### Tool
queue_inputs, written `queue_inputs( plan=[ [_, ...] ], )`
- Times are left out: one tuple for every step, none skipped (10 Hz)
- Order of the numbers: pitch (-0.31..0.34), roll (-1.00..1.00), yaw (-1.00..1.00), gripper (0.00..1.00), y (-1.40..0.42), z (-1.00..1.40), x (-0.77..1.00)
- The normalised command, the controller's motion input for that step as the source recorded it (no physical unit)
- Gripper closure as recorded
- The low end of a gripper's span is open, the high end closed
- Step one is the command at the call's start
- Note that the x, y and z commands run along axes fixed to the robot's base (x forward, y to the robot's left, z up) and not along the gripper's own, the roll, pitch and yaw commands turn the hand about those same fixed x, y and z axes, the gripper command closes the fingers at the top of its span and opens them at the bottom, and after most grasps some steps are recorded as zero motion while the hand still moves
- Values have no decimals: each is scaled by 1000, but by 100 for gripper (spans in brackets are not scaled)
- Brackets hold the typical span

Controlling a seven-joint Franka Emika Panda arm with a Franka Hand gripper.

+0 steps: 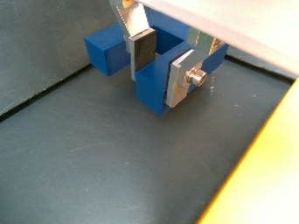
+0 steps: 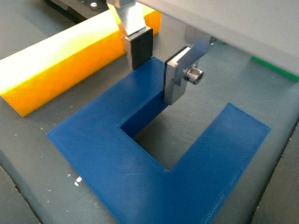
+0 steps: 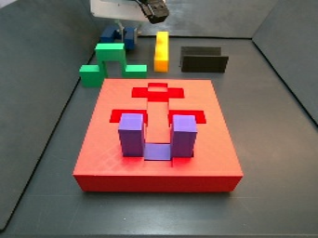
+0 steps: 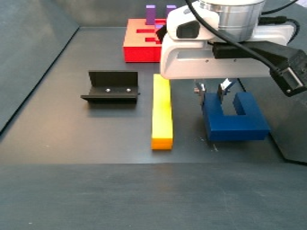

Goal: Pick up the blue object. Move up. Place the blue object on the fixture. Regrasp the blue object. Move to above the board. Insert the blue object.
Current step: Place the blue object on the fixture.

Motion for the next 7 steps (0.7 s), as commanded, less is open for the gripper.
queue_inputs(
  plan=[
    [-54,-534,0,100,0,1000,391],
    [0,-466,0,100,0,1000,509],
    [43,-306,46,100,-171,1000,537],
    [131,-123,94,100,-334,1000,609],
    [180,0,69,100,-477,923,786],
    [137,-9,3,100,-509,803,857],
    [57,-360,0,100,-431,611,840]
  ],
)
